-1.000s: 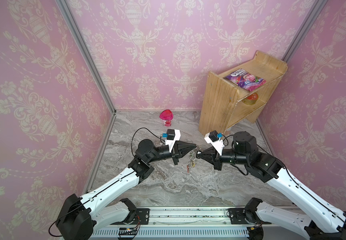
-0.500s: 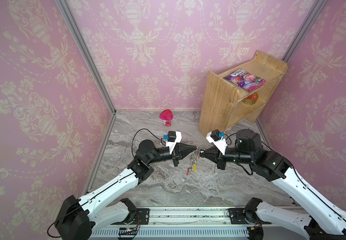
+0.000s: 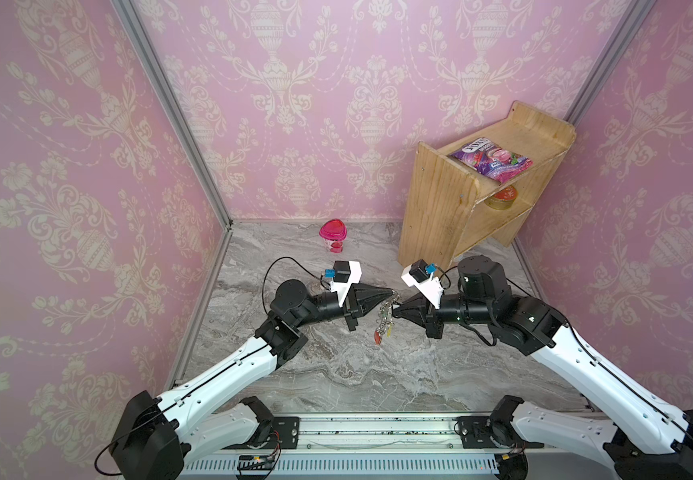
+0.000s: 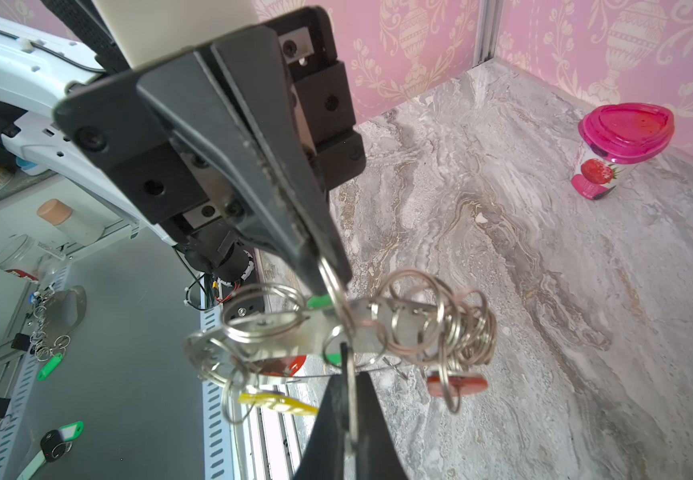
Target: Put the keys on the keyring
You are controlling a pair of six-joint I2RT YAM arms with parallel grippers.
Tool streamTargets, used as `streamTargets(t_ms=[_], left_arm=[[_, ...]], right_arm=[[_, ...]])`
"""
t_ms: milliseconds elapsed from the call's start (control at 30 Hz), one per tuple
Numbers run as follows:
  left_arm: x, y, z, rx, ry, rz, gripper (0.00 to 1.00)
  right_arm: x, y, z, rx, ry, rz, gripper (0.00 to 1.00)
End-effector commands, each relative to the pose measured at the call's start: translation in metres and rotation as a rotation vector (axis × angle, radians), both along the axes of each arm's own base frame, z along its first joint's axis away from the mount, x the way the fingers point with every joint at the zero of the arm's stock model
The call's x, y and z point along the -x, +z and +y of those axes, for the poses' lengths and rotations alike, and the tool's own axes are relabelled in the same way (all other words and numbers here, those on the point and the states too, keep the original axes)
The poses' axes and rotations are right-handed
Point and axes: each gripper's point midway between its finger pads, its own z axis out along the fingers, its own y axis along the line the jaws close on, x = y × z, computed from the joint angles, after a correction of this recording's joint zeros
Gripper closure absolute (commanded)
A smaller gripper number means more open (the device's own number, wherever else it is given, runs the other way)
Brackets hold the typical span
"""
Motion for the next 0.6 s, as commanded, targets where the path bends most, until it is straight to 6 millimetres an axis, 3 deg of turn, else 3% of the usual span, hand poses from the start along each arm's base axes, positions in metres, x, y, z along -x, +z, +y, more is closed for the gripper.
streamTargets(t_ms=[0, 33, 267, 567], left_arm=[[0.0, 0.015, 0.005, 0.051, 0.01, -0.03, 1.0], [0.0, 0.015, 0.004, 0.053, 0.007, -0.029, 1.0], [0.001, 0.013, 0.004, 0.042, 0.0, -0.021, 1.0], [0.006, 0.005, 0.002, 0.013, -0.028, 0.009, 1.0]], right_arm=[[0.001, 0.003, 0.006, -0.019, 0.023, 0.001, 1.0], [0.001, 0.013, 0.009, -0.033, 0.034, -0.011, 1.0], [-0.002, 0.012, 0.013, -0.014, 0.04, -0.022, 1.0], [-0.005, 0.014, 0.002, 0.099, 0.033, -0.063, 1.0]])
